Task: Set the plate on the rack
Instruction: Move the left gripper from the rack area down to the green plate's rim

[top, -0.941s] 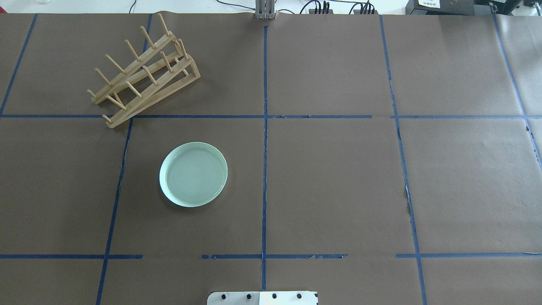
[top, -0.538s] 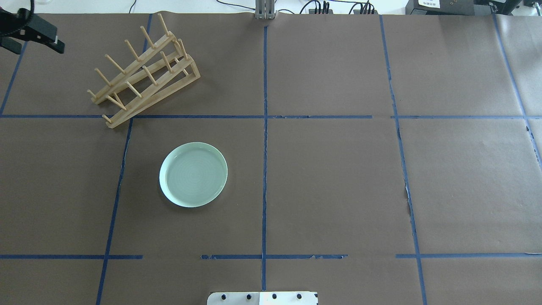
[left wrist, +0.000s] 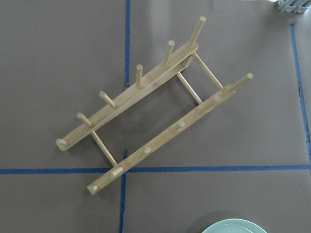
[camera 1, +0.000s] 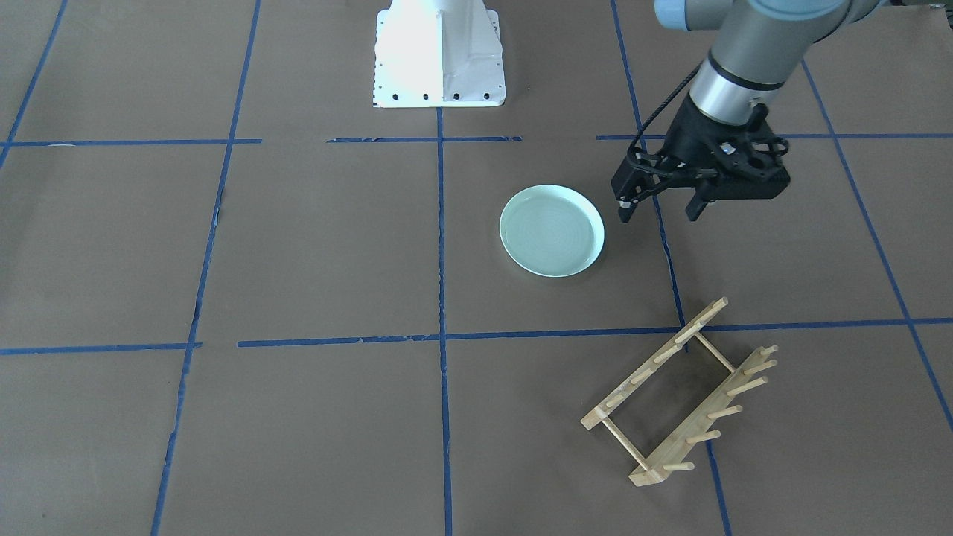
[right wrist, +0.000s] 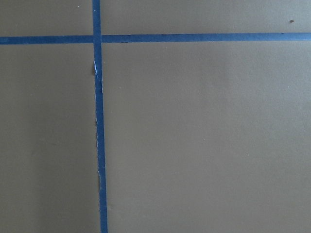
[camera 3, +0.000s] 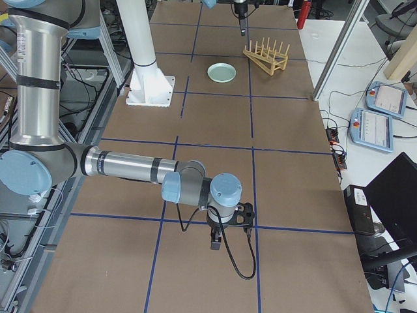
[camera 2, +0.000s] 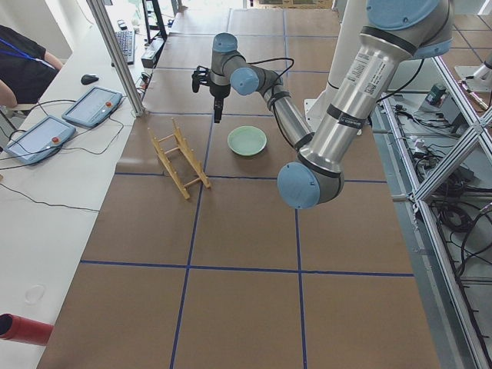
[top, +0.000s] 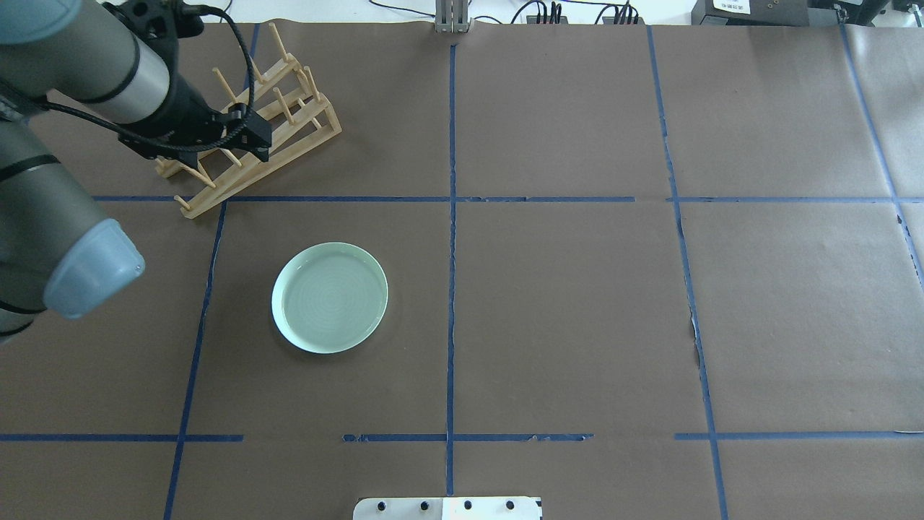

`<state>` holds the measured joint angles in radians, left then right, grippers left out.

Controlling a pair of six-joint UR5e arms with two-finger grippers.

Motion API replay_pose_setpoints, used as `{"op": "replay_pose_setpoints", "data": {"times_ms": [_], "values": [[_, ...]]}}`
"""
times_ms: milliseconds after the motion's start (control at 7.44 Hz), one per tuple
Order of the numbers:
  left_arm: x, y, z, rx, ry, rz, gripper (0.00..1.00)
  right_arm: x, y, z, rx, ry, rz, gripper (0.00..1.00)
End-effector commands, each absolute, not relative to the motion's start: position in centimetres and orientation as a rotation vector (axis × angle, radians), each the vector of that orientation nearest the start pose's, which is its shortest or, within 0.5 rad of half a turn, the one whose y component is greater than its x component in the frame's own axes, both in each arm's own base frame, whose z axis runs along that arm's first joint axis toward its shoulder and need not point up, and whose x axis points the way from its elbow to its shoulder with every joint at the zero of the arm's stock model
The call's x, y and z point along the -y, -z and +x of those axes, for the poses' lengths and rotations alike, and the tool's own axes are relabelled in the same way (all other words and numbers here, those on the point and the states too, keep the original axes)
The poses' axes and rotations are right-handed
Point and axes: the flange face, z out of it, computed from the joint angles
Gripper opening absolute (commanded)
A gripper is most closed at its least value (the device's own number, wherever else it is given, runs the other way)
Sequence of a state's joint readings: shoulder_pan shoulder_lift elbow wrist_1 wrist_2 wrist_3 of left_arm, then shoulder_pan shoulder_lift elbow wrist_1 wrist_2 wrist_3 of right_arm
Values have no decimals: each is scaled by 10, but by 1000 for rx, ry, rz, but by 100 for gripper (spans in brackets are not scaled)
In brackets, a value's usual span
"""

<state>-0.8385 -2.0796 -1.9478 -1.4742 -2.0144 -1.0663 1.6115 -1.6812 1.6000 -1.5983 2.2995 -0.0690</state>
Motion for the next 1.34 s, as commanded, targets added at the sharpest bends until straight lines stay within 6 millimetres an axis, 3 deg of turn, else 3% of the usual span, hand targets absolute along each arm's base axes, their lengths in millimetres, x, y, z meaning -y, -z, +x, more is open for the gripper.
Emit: {"op": "replay_pose_setpoints", "data": {"times_ms": [0, 269, 538, 807, 1210], "values": [[461, -213, 432, -822, 151, 110, 100, 432, -701, 84, 732, -12, -64, 100], [474, -209, 479, -793, 138, 82, 100, 432, -701, 85, 732, -13, -64, 100], [440, -230, 534, -793, 105, 86, 100, 432, -701, 84, 732, -12, -64, 100], [422, -238, 555, -801, 106, 60, 100, 432, -701, 85, 732, -13, -64, 100], [419, -253, 575, -810, 122, 59, 98, 432, -701, 84, 732, -12, -64, 100]]}}
